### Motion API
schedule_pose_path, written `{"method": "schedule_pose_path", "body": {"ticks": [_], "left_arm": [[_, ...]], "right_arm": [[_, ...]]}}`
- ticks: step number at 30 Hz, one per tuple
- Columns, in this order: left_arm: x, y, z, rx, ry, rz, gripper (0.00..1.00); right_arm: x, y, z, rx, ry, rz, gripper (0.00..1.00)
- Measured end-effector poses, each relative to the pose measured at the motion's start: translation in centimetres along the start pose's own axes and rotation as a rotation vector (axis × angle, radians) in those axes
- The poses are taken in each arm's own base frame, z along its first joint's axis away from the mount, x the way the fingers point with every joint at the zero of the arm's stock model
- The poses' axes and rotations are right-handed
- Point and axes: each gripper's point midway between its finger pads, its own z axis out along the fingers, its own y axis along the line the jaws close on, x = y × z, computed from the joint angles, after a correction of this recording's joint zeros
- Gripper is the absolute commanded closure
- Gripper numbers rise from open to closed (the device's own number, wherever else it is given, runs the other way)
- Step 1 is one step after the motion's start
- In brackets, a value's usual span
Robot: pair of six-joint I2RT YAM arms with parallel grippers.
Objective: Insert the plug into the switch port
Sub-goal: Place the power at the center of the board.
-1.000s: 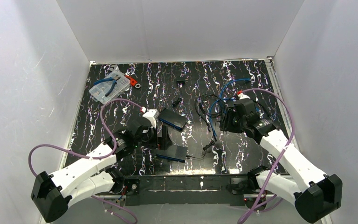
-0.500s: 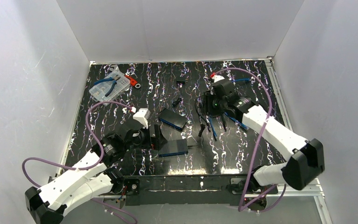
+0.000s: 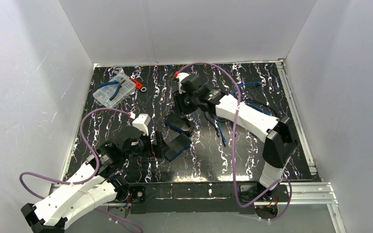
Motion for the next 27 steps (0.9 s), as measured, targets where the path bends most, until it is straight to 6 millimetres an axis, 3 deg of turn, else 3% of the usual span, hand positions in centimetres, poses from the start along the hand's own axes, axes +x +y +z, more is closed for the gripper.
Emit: {"method": "schedule_pose_path", "body": {"ticks": [4,13,21,27], "left_arm": [[-0.1,0.0,-0.5,0.005,-0.008,-0.001,0.02],[-0.2,-0.1,-1.8,0.019,-0.029,-0.009,0.02],[-1.5,-0.9,-3.1,0.053,-0.078,-0.012,0.02],[-1.5,-0.8,-3.4,0.052,-0.081,-0.012,0.02]], "right_arm": [[0.0,3.5,1.2,-0.055,0.017,-0.061,0.99],[0.8,8.6,0.7,-0.151,0.043,-0.142,0.99],[-0.5,11.7,-0.1,-0.219,0.011,-0.168,0.99],[-1.3,12.6,2.5,-0.222,0.018,-0.177,0.99]]}}
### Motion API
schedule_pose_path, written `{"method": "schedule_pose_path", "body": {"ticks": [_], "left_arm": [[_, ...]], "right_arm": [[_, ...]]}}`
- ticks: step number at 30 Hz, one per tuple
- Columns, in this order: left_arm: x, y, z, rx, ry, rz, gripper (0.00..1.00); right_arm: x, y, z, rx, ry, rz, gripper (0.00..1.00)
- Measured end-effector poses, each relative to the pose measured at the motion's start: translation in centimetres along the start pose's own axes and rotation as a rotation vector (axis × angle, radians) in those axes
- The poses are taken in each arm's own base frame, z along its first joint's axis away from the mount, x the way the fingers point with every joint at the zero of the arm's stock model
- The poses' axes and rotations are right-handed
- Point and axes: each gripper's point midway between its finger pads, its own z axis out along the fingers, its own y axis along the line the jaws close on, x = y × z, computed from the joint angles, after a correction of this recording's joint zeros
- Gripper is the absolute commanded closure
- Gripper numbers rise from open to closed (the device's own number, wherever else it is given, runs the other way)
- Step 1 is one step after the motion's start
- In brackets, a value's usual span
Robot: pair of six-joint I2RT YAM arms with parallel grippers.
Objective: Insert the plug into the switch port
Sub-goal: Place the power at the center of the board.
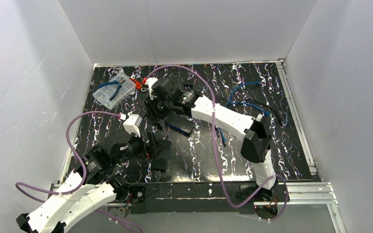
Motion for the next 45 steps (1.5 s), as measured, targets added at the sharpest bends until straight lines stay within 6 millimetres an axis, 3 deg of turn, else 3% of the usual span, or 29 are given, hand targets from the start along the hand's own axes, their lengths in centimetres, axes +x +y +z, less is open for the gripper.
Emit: {"method": "schedule_pose_path", "body": {"ticks": [9,15,22,23,30,35,41,45], "left_arm": [[0.2,0.4,-0.1,-0.020,0.006,0.001,0.02],[0.3,0.6,-0.1,-0.026,0.009,0.001,0.02],[0.3,0.7,0.1,-0.032,0.013,0.002,0.02],[0.4,0.7,0.2,-0.039,0.017,0.003,0.02],[0.4,0.9,0.6,-0.057,0.024,0.003,0.02],[0.3,0.9,1.1,-0.062,0.026,-0.005,0.02],[0.5,1.0,1.4,-0.071,0.035,-0.013,0.02],[0.5,1.1,1.4,-0.076,0.030,-0.018,0.02]], "right_arm": [[2.0,-1.5,5.8,0.044,0.095,-0.002,0.99],[3.6,-2.5,8.6,0.064,0.138,-0.007,0.98],[6.0,-3.5,11.1,0.082,0.194,-0.005,0.92],[7.1,-3.9,12.1,0.089,0.220,-0.001,0.89],[8.1,-4.4,12.8,0.097,0.241,0.012,0.58],[8.0,-4.4,12.9,0.096,0.234,0.015,0.42],[8.1,-4.6,12.3,0.107,0.223,0.016,0.35],[6.7,-4.5,11.1,0.122,0.182,0.010,0.34]]}}
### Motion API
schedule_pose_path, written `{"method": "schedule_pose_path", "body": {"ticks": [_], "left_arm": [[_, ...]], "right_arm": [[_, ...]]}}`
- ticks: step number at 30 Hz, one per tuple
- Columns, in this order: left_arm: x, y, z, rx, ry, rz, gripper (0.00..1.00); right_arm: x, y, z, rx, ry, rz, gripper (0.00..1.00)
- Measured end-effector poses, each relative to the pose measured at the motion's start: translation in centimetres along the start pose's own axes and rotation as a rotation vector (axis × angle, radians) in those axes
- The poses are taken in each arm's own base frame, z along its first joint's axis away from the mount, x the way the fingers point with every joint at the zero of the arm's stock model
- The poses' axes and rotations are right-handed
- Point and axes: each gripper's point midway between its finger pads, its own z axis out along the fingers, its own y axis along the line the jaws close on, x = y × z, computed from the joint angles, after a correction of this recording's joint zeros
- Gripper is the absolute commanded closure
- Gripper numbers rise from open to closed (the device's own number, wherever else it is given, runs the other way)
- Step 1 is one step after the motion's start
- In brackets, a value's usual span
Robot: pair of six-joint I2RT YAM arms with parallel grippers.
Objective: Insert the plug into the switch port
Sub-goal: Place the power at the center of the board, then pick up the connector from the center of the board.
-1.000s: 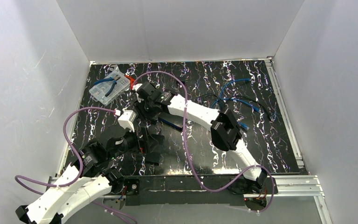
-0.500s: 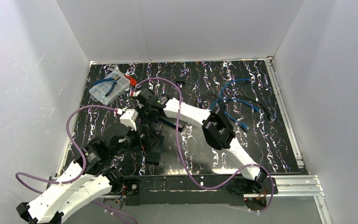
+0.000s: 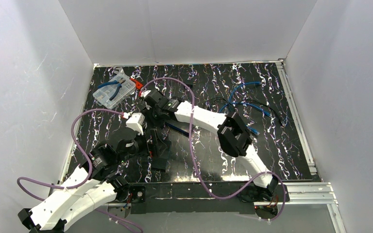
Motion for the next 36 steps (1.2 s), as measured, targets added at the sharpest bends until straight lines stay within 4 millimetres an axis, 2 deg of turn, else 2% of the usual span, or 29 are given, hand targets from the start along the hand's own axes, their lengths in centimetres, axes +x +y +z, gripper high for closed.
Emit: {"method": "schedule_pose_path", "body": {"ticks": [6,11,15,21,24,30,36], "left_arm": [[-0.2,0.2,0.1,-0.014,-0.013,-0.011,0.02],[0.0,0.6,0.9,-0.031,-0.022,-0.022,0.02],[0.4,1.2,2.2,-0.065,-0.012,-0.031,0.00],[1.9,2.9,4.8,-0.148,0.023,-0.038,0.00],[2.4,3.7,5.8,-0.181,0.026,-0.048,0.00],[2.3,5.1,7.5,-0.230,0.025,-0.093,0.00],[2.3,6.3,9.0,-0.251,0.032,-0.138,0.00]], "right_arm": [[-1.3,-0.7,-4.3,0.048,-0.080,-0.004,0.33],[-0.9,-2.3,-8.1,0.123,-0.135,0.000,0.33],[1.3,-4.0,-10.2,0.191,-0.132,0.008,0.34],[6.6,-6.7,-12.6,0.283,-0.084,0.025,0.34],[8.7,-8.1,-14.2,0.329,-0.074,0.032,0.34],[10.3,-11.8,-16.8,0.400,-0.093,0.123,0.34],[13.2,-16.3,-18.3,0.468,-0.067,0.253,0.35]]}}
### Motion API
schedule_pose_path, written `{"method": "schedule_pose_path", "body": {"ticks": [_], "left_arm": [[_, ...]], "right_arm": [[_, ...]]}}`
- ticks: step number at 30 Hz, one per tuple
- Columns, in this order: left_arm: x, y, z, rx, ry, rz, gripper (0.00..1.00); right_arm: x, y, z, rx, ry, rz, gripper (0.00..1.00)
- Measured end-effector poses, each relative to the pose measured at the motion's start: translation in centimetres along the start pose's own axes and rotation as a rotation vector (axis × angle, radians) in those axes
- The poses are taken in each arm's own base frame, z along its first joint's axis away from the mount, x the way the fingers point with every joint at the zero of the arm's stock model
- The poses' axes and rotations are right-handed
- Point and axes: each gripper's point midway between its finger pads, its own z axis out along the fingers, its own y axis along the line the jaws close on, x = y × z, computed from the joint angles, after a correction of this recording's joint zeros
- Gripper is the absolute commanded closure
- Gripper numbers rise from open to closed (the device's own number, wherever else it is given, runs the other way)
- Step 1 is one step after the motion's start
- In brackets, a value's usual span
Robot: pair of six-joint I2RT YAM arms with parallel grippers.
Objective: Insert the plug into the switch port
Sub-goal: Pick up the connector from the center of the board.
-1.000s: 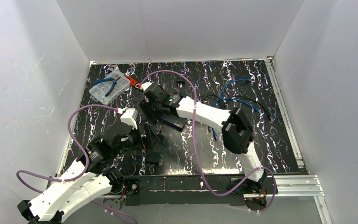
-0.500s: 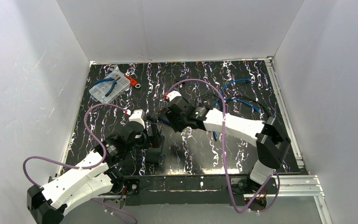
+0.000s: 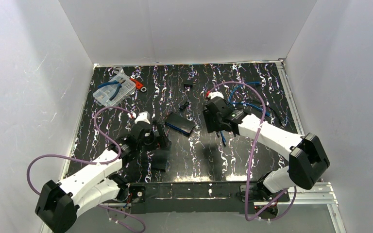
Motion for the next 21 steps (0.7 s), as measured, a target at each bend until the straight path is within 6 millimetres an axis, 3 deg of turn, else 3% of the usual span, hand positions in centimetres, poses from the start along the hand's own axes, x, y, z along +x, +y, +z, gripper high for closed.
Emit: {"method": "schedule_pose_path", "body": {"ticks": [12,17,21], "left_arm": [[2.2,1.9,2.8,-0.033,0.075,-0.034,0.00],[3.1,2.5,3.6,-0.029,0.099,-0.041,0.00],[3.0,1.3,4.2,0.034,0.100,-0.037,0.00]], "right_arm": [[1.9,-8.0,1.1,0.123,0.059,0.248,0.37],[3.1,-10.1,1.8,0.142,0.085,0.336,0.39],[3.4,-11.0,2.2,0.151,0.095,0.383,0.41]]}}
